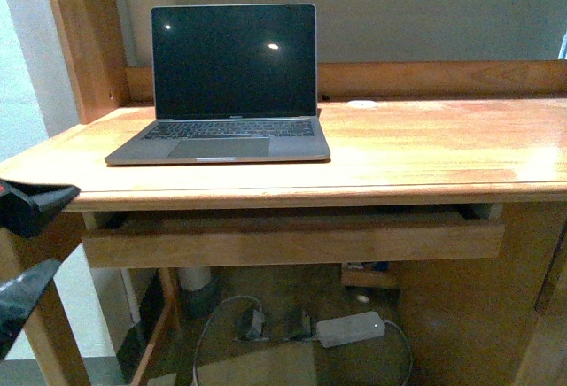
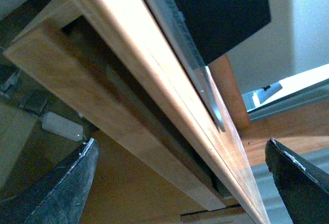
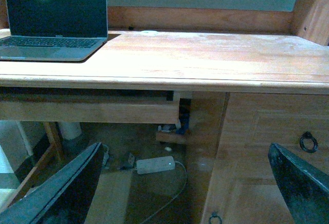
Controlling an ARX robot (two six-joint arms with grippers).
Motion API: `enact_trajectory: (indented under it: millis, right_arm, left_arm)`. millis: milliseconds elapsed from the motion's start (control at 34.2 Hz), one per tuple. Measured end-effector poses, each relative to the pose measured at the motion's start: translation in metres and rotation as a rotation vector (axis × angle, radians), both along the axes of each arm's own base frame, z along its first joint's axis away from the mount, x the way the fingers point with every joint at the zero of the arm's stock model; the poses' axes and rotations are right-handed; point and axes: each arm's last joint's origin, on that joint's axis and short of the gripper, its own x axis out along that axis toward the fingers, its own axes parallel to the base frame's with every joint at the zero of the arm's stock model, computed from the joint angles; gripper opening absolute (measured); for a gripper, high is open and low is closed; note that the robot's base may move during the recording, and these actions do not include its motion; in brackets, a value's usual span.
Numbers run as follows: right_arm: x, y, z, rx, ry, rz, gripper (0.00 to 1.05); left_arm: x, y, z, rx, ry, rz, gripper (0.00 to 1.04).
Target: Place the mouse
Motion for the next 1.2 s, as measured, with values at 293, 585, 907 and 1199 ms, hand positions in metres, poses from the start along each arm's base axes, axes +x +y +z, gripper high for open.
enact_trajectory:
  millis: [293, 585, 907, 1199]
  right_arm:
    - [0.000, 0.000, 0.000, 0.000, 0.000, 0.000, 0.98]
    - [0.000, 0.000, 0.000, 0.000, 0.000, 0.000, 0.98]
    - [0.000, 0.000, 0.000, 0.000, 0.000, 0.000, 0.98]
    - [0.000, 0.000, 0.000, 0.000, 0.000, 0.000, 0.98]
  left_arm:
    - [0.033, -0.007, -0.039, -0.101, 0.127, -0.008, 0.98]
    - [0.040, -0.009, -0.049, -0.115, 0.154, 0.000, 0.98]
    - [0.091, -0.018, -0.065, -0.143, 0.112, -0.020, 0.98]
    - [0.115, -0.029, -0.081, -0.149, 0.151, -0.035, 0.98]
